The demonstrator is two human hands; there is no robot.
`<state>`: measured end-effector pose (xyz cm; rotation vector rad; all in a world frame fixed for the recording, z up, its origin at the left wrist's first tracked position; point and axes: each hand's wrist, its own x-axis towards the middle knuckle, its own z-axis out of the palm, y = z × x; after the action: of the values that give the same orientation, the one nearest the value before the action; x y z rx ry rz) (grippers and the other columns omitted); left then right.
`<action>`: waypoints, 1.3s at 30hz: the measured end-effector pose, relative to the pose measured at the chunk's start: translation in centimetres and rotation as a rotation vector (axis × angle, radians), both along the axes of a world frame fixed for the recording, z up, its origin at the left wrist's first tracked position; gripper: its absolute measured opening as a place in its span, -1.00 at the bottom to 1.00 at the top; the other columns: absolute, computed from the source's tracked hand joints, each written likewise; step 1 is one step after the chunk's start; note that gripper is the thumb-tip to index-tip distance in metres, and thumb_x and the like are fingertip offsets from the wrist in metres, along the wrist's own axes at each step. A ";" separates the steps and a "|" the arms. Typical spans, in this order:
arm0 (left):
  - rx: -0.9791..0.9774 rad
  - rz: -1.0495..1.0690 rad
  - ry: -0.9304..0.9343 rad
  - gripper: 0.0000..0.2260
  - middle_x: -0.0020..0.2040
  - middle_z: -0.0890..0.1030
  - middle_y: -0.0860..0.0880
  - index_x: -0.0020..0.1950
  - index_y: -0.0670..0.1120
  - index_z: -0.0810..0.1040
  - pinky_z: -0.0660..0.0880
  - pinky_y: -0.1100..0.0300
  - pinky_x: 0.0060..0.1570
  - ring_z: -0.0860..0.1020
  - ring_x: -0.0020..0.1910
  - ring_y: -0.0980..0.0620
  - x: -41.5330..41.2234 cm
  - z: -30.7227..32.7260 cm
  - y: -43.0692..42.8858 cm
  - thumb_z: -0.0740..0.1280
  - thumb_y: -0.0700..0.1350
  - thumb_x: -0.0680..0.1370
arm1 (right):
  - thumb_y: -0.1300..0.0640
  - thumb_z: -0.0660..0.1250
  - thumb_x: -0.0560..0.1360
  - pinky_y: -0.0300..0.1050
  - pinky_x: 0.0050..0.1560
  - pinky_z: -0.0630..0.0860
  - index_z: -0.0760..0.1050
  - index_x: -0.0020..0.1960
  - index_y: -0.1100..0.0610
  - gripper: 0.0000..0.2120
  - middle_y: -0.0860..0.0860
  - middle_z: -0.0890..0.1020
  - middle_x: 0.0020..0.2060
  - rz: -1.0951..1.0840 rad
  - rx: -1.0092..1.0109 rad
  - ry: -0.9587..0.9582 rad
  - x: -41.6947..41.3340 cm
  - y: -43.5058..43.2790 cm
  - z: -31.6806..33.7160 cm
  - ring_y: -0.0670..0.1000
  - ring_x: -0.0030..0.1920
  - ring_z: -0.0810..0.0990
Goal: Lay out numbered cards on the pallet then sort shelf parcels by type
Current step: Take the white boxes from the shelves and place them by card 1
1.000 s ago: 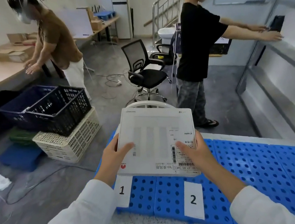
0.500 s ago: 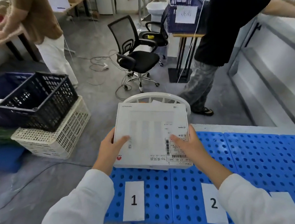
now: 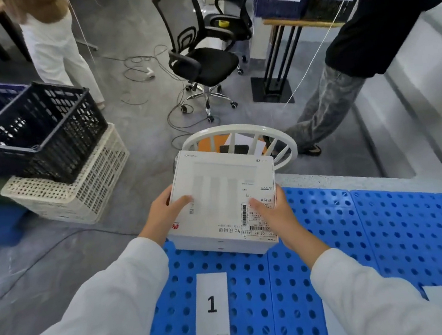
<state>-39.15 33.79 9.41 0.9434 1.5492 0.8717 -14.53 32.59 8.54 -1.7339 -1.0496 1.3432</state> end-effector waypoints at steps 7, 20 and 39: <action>-0.027 0.015 -0.003 -0.76 0.01 0.65 0.09 0.17 0.16 0.55 0.56 0.13 -0.10 0.61 0.00 0.02 -0.3 -2.2 0.3 0.37 -0.04 0.51 | -0.01 0.40 0.50 -0.11 0.12 0.45 0.17 0.46 -0.05 -0.37 -0.16 0.49 0.18 0.024 -0.050 -0.040 -0.4 1.3 -1.4 -0.09 0.14 0.49; -0.062 -0.068 0.077 -0.64 0.07 0.63 0.08 0.32 0.14 0.48 0.56 0.14 -0.12 0.59 0.02 0.04 -0.3 -2.7 1.8 0.36 0.03 0.53 | -0.06 0.39 0.49 -0.18 -0.05 0.47 0.19 0.44 -0.05 -0.40 -0.13 0.52 0.20 0.010 -0.096 -0.024 0.1 1.2 -2.6 -0.14 0.07 0.53; 0.283 -0.306 0.554 -0.50 0.44 0.36 -0.01 0.45 -0.08 0.33 0.23 0.15 0.38 0.33 0.41 -0.03 6.6 3.9 -0.4 0.33 -0.23 0.52 | -0.10 0.28 0.55 -0.09 0.27 0.42 -0.02 0.55 -0.08 -0.31 -0.11 0.15 0.53 0.384 0.043 -0.482 6.4 -1.8 5.9 0.02 0.49 0.22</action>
<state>-32.57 33.43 13.33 1.6856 1.6942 0.6457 -8.16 30.74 14.39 -1.9409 -1.7380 1.1249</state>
